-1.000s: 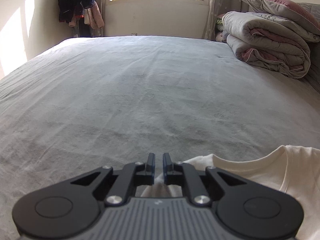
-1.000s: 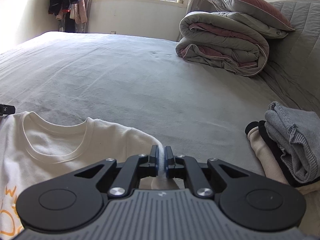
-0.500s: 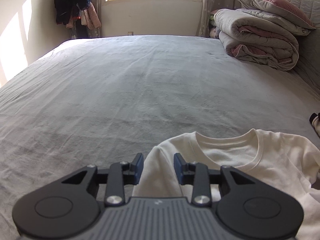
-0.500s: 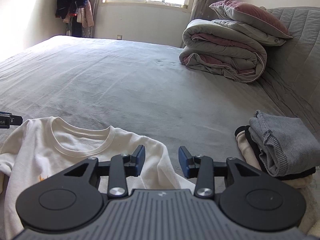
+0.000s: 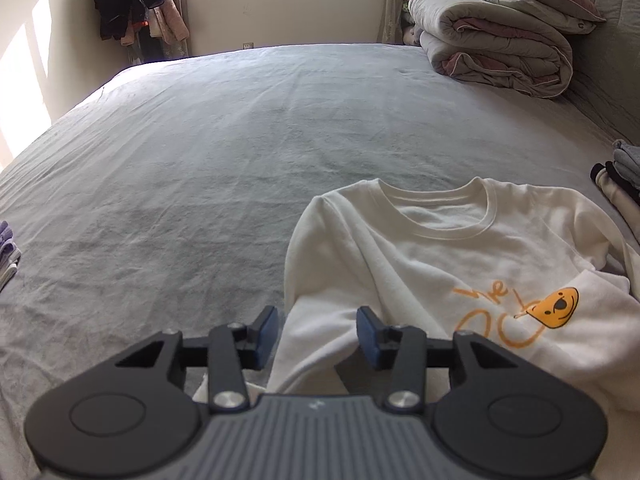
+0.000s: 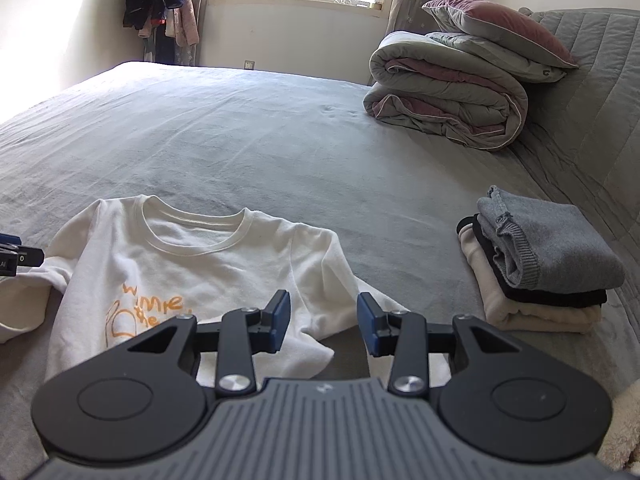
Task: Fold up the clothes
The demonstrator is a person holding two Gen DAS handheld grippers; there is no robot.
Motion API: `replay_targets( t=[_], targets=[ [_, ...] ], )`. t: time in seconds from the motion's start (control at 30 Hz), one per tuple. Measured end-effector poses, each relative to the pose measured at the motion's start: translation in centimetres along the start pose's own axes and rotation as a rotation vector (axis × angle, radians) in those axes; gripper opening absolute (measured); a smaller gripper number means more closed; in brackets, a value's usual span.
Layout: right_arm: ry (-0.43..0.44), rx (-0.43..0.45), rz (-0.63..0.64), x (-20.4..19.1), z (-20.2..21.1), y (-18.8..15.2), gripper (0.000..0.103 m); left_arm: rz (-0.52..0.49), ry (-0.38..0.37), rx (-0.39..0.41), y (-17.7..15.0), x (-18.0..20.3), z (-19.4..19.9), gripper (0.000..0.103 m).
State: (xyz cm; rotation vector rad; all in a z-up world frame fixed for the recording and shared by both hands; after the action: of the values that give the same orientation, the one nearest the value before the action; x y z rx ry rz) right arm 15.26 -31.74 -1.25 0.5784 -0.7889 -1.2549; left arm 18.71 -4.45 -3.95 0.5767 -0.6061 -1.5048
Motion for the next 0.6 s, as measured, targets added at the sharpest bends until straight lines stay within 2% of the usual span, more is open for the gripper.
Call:
replay_targets(
  t=[0.23, 0.43, 0.5, 0.57, 0.6],
  targets=[
    [0.013, -0.031, -0.037, 0.6, 1.4, -2.9, 0.041, -0.007, 0.004, -0.069, -3.2, -1.2, 0.6, 0.045],
    [0.028, -0.036, -0.077, 1.3, 2.9, -5.0, 0.042, -0.016, 0.05, -0.076, -5.1, -1.6, 0.4, 0.044],
    [0.034, -0.032, -0.087, 1.3, 3.4, -5.6, 0.042, -0.019, 0.066, -0.078, -5.8, -1.7, 0.3, 0.034],
    [0.045, -0.029, -0.104, 1.3, 3.7, -6.3, 0.042, -0.022, 0.082, -0.08, -6.4, -1.8, 0.2, 0.018],
    [0.053, -0.029, -0.114, 1.3, 3.8, -6.6, 0.042, -0.024, 0.095, -0.071, -6.7, -1.9, 0.0, 0.016]
  ],
)
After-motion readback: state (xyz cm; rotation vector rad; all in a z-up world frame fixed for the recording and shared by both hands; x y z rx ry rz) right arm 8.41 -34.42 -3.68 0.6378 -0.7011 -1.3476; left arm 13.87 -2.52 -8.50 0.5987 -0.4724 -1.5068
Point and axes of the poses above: each gripper's, at about its wrist camera, not at the fingertips, and z roughly against the way its jaws point, x to its right, y to its top, the point moved 1 cm from there along -z, roughly the way its jaws point, and after that the axes turned 6 degrees about z, right-handed, at the moved point
